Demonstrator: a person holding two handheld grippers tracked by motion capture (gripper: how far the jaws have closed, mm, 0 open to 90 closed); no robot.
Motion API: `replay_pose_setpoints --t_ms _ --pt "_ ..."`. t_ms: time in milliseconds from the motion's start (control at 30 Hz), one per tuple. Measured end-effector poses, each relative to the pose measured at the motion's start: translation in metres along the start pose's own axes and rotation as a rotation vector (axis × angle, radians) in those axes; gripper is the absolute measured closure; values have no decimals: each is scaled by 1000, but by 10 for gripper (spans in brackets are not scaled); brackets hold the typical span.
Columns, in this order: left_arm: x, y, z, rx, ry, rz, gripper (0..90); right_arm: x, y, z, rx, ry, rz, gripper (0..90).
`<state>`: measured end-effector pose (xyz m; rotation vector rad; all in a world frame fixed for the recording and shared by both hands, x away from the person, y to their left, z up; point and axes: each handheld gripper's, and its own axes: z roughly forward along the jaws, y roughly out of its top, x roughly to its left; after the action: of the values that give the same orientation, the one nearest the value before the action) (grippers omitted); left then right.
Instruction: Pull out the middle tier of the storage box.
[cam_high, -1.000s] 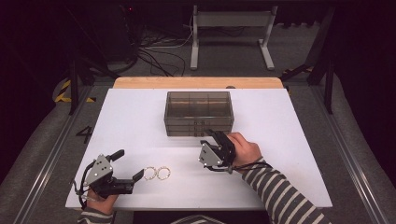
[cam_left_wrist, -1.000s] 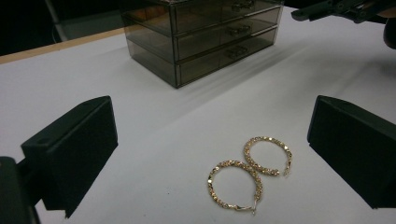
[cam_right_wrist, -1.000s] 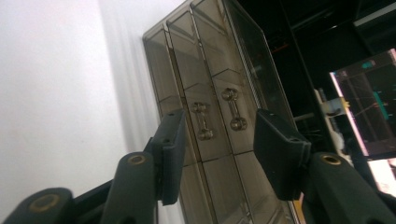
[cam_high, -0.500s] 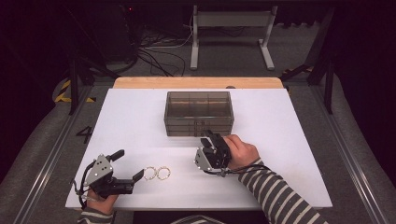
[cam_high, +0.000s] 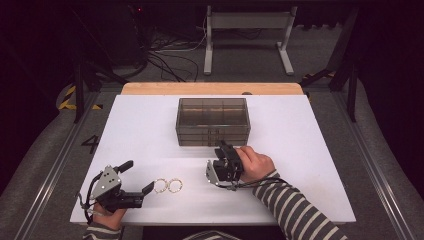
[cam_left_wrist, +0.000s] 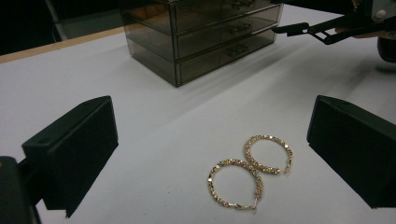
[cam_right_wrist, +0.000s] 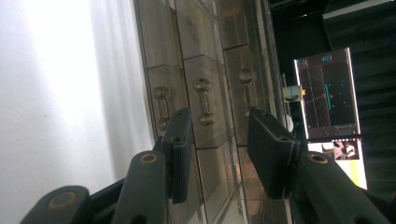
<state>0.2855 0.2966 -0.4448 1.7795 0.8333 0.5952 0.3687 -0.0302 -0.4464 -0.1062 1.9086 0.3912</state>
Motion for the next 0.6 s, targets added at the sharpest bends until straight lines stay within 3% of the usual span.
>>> replay_pose_setpoints --t_ms 300,433,600 --pt "0 0 0 -2 -1 0 26 8 1 9 32 -10 -40 618" --pt "0 0 0 -1 -3 0 26 11 1 13 49 -10 -28 618" --pt "0 0 0 -1 -3 0 26 11 1 16 50 -12 -45 631"
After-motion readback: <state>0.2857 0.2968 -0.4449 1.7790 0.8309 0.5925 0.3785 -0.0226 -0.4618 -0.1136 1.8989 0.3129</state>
